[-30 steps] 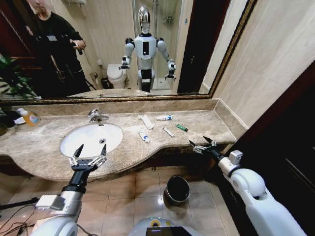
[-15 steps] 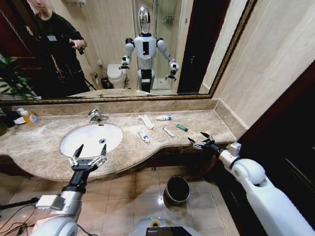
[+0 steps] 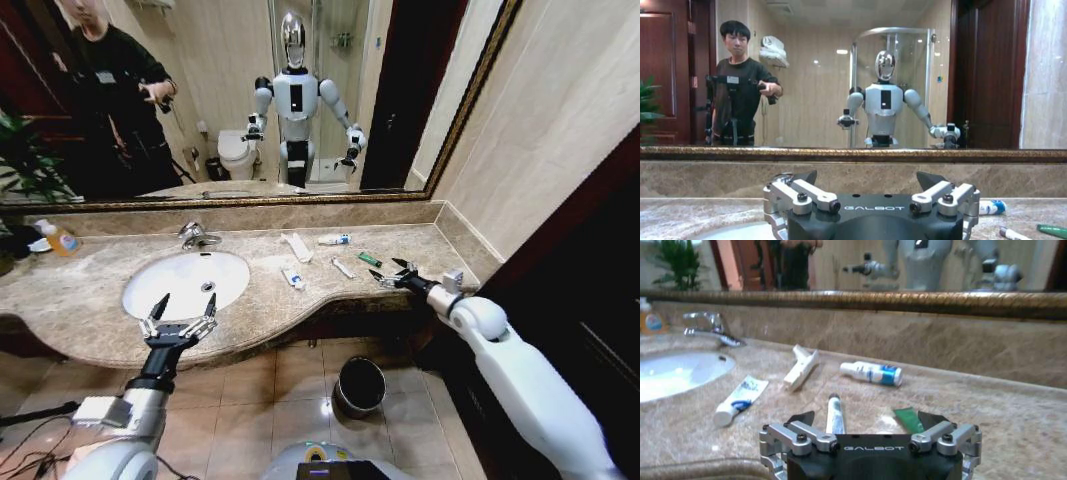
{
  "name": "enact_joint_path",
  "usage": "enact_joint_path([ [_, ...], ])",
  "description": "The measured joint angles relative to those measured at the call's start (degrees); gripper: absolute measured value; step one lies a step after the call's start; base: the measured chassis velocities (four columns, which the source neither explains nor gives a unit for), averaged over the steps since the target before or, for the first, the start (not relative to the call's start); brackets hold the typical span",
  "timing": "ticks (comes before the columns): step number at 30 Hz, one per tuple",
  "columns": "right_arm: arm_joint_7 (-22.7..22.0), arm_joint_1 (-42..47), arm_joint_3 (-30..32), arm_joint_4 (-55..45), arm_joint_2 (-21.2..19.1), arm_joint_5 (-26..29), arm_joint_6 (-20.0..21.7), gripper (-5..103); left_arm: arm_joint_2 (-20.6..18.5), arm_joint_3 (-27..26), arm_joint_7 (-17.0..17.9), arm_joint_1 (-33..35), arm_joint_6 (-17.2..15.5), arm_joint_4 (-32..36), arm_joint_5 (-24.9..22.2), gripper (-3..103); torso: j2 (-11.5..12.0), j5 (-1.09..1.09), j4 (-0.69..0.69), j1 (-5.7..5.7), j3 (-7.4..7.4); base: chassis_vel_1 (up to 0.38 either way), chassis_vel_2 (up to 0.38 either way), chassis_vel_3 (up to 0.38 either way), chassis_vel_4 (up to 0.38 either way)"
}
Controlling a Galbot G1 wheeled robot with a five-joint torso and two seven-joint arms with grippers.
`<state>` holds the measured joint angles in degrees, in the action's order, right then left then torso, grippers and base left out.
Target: Pick up the trash from the sink and place it in the trash bin.
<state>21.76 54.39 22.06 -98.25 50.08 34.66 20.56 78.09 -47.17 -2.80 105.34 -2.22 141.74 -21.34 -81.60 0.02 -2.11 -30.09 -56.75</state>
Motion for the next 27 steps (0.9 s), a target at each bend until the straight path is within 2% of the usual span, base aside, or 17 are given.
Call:
enact_joint_path([
  [2,1.2,-4.7,-4.3,4.1,-1.3,-0.2,0.5,100,0.0,0.0,0.0,0.0,0.0,0.0,0.0,100,0.0,-0.02,0.00,0.00,0.00,0.000,0.000,0.000,0.000],
  [6,2.1,-10.8,-8.7,8.8,-1.6,-0.2,1.1,100,0.0,0.0,0.0,0.0,0.0,0.0,0.0,100,0.0,-0.01,0.00,0.00,0.00,0.000,0.000,0.000,0.000],
  [10,2.3,-14.2,-10.9,12.1,-0.9,-0.3,1.1,100,0.0,0.0,0.0,0.0,0.0,0.0,0.0,100,0.0,-0.02,0.00,0.00,0.00,0.000,0.000,0.000,0.000],
  [16,3.5,-16.7,-11.8,16.5,0.7,-1.1,1.2,102,0.0,0.0,0.0,0.0,0.0,0.0,0.0,100,0.0,-0.02,0.00,0.00,0.00,0.000,0.000,0.000,0.000],
  [20,5.1,-18.1,-11.7,19.7,1.5,-1.3,1.4,100,0.0,0.0,0.0,0.0,0.0,0.0,0.0,100,0.0,-0.01,0.00,0.00,0.00,0.000,0.000,0.000,0.000],
  [27,6.5,-19.4,-11.1,23.0,1.8,-1.1,1.9,84,0.0,0.0,0.0,0.0,0.0,0.0,0.0,100,0.0,-0.02,0.00,0.00,0.00,0.000,0.000,0.000,0.000],
])
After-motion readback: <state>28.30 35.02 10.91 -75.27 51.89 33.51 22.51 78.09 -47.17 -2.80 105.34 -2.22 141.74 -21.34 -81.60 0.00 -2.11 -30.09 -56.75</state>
